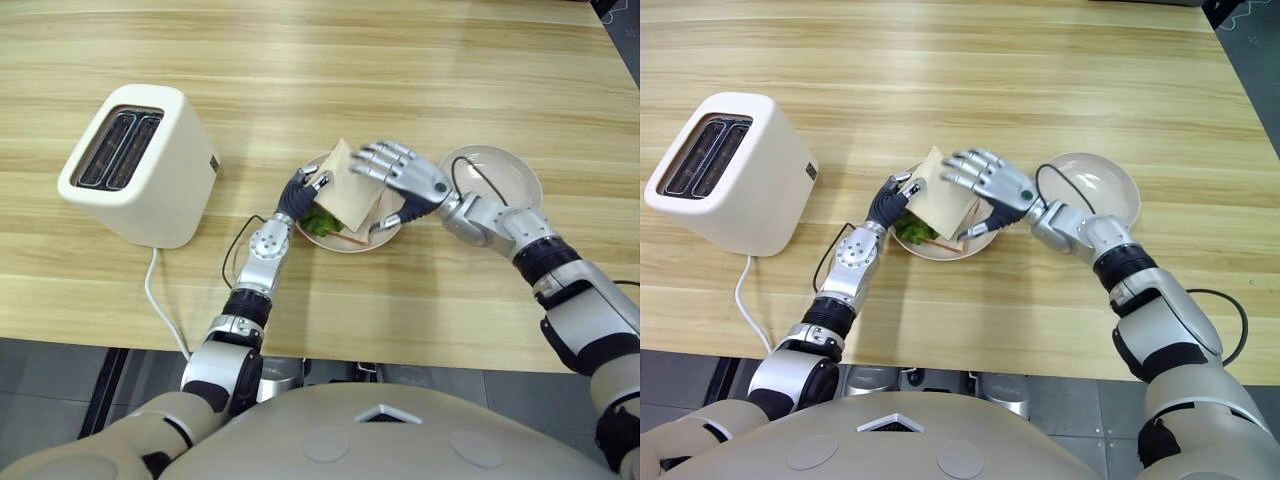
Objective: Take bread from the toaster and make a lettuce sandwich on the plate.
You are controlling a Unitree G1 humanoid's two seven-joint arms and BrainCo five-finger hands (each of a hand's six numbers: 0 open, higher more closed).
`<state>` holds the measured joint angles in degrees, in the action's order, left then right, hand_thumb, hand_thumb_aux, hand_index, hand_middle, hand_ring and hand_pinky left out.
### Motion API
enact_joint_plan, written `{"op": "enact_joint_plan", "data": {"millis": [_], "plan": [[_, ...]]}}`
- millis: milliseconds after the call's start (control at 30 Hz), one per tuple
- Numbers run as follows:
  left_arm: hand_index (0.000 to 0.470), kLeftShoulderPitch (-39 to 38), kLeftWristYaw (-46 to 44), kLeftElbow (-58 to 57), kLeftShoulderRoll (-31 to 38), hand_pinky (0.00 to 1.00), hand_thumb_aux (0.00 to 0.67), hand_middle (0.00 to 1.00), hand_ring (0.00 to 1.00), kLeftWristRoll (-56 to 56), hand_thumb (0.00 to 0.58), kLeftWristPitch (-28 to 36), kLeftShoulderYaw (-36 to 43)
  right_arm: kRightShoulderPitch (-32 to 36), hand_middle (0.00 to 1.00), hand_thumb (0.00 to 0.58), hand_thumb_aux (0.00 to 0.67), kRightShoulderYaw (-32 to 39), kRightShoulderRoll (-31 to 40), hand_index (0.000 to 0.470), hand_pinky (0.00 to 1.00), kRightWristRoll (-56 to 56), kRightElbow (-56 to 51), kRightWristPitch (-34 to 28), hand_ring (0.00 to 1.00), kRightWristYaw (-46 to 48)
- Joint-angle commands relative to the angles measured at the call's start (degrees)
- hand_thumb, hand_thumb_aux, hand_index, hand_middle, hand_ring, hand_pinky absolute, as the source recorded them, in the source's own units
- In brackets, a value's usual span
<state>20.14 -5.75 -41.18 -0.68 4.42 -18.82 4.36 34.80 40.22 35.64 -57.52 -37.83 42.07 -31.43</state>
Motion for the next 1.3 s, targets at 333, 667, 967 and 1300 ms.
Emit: {"op": "enact_joint_plan", "data": {"millis": [333,667,967,1300], "plan": [[0.46,1.1,0.2,-2.1,-0.2,1.0,0.67,1.0,1.0,0.3,0.58,-1.0,0.1,-5.4,0.0,0.0,0.0,-1.4,2.3,0.0,0.0,4.4,7.9,3.9,0.0,18.6],[0.46,0.6,0.2,-1.5,0.1,1.0,0.67,1.0,1.0,1.2,0.58,-0.9,0.7,-5.2,0.0,0.0,0.0,0.1,-0.1,0.0,0.0,3.3,2.3,3.8,0.0,24.1],[0.357,0.4,1.7,-0.4,0.6,0.1,0.52,0.1,0.1,3.8,0.551,-1.8,1.6,-5.1,0.0,0.0,0.0,1.0,-2.1,0.0,0.0,3.2,-1.9,5.1,0.0,26.8],[0.0,0.2,7.0,2.9,2.5,0.0,0.0,0.0,0.0,8.7,0.0,-4.5,2.8,-4.8,0.0,0.0,0.0,1.8,-3.1,0.0,0.0,2.9,-4.1,6.4,0.0,27.6]]}}
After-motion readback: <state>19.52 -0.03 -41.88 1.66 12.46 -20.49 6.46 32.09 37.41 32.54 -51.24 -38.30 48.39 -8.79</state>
